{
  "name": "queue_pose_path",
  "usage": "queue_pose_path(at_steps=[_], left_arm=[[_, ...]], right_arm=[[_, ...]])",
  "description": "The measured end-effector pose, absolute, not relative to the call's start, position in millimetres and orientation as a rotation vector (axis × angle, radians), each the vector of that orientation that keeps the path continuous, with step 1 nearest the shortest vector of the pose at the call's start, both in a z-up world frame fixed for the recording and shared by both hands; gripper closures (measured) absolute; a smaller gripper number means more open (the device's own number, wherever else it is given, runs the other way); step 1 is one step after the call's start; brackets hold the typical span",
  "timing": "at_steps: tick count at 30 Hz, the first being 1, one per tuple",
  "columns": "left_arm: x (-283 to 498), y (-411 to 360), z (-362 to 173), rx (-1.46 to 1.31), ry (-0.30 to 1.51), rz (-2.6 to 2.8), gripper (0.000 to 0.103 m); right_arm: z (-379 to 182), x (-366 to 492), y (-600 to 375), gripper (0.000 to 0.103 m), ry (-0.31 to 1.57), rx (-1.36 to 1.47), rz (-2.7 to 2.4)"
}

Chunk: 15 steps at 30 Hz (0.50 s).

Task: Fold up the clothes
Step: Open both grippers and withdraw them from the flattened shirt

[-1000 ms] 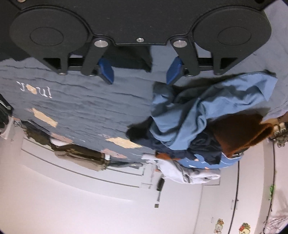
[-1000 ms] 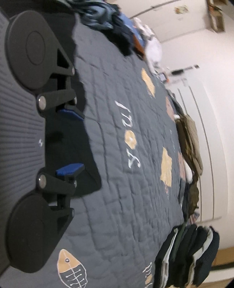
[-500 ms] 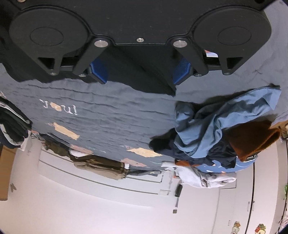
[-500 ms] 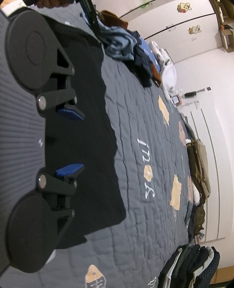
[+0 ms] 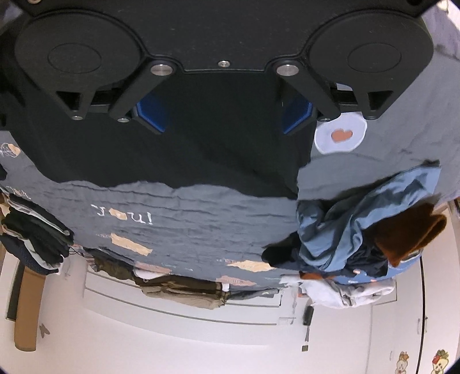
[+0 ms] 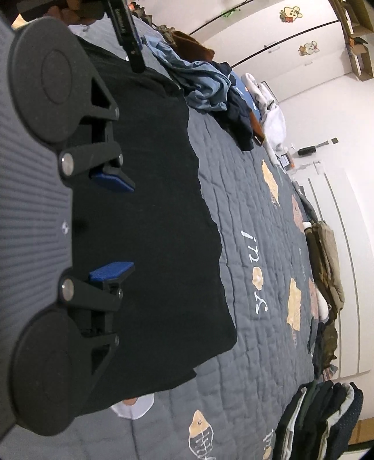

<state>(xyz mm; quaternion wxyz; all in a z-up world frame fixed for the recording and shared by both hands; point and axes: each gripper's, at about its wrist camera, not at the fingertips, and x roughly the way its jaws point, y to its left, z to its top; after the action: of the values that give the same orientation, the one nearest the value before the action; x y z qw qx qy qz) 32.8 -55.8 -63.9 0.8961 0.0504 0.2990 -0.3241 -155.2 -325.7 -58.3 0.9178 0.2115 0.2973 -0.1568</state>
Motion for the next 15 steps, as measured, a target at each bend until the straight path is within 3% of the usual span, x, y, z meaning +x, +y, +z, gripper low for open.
queue_pose_path(at_steps=[15], left_arm=[[-4.4, -34.1, -71.8, 0.097, 0.660, -0.659, 0.003]], right_arm=[[-59.5, -176.6, -290.4, 0.050, 0.631, 0.378, -0.306]])
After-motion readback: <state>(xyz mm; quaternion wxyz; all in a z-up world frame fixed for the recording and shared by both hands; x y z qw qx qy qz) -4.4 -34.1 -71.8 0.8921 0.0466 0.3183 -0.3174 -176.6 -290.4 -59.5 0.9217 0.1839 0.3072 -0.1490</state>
